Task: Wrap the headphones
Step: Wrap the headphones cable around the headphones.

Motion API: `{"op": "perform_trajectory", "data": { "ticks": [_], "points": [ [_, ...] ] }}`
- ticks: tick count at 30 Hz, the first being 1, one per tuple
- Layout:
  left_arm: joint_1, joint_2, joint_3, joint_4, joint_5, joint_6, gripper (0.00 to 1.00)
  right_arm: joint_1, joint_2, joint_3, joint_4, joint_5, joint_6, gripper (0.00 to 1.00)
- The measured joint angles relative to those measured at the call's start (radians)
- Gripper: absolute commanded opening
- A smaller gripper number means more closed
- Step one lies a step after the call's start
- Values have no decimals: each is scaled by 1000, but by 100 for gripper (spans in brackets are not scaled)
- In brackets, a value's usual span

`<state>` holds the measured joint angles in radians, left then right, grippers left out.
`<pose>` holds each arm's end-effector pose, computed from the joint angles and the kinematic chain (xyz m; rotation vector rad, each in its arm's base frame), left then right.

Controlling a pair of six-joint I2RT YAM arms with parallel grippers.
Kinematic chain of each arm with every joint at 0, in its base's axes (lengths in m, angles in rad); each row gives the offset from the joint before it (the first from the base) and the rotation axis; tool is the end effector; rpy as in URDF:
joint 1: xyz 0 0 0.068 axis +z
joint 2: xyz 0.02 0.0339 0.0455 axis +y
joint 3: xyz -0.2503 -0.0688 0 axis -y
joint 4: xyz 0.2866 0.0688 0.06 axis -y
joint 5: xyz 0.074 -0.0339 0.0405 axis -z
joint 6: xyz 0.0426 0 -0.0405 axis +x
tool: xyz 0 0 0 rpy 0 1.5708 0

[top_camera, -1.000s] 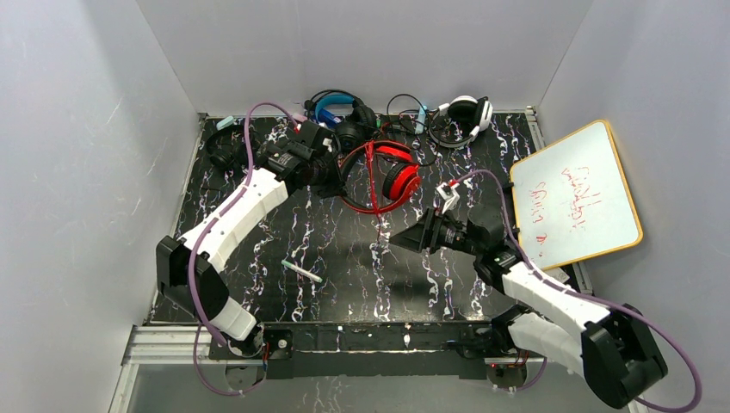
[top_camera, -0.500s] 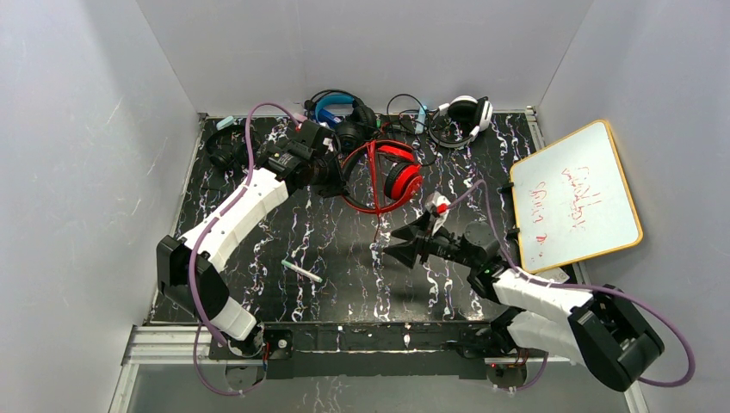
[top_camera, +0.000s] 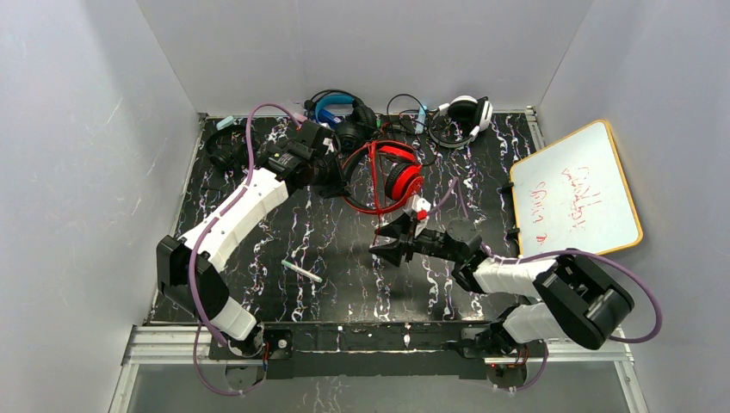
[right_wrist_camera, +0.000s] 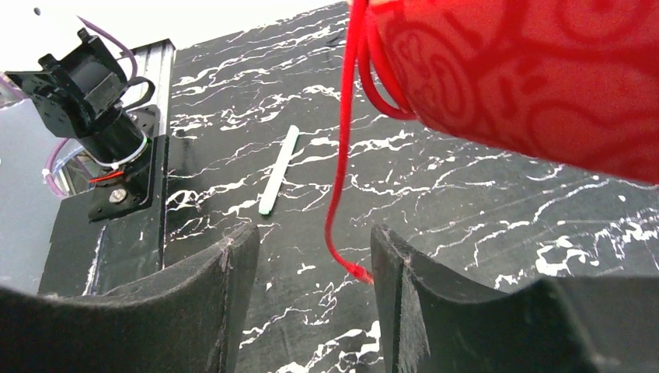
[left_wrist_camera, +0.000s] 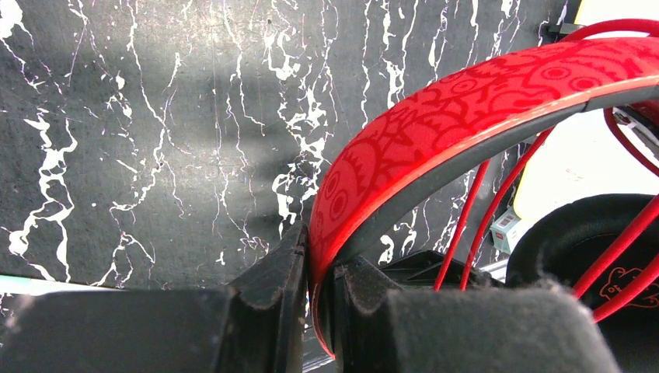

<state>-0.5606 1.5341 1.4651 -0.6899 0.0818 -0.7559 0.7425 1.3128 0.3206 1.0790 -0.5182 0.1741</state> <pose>0.3245 -0.2078 0.3236 -0.1960 2.4425 -0.7235 0.1874 0.2006 0.1580 -0.8581 1.3517 1.1079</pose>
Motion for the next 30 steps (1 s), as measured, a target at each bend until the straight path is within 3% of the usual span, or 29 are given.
{"op": "perform_trajectory", "data": {
  "ticks": [6, 11, 30],
  "points": [
    [0, 0, 0, 0, 5, -1, 0, 9, 81, 37, 66, -30, -9, 32],
    [0, 0, 0, -1, 8, -4, 0, 11, 115, 50, 109, -33, -4, 1],
    [-5, -2, -22, -3, 70, -2, 0, 10, 56, -154, 255, 90, 117, 1]
  ]
}}
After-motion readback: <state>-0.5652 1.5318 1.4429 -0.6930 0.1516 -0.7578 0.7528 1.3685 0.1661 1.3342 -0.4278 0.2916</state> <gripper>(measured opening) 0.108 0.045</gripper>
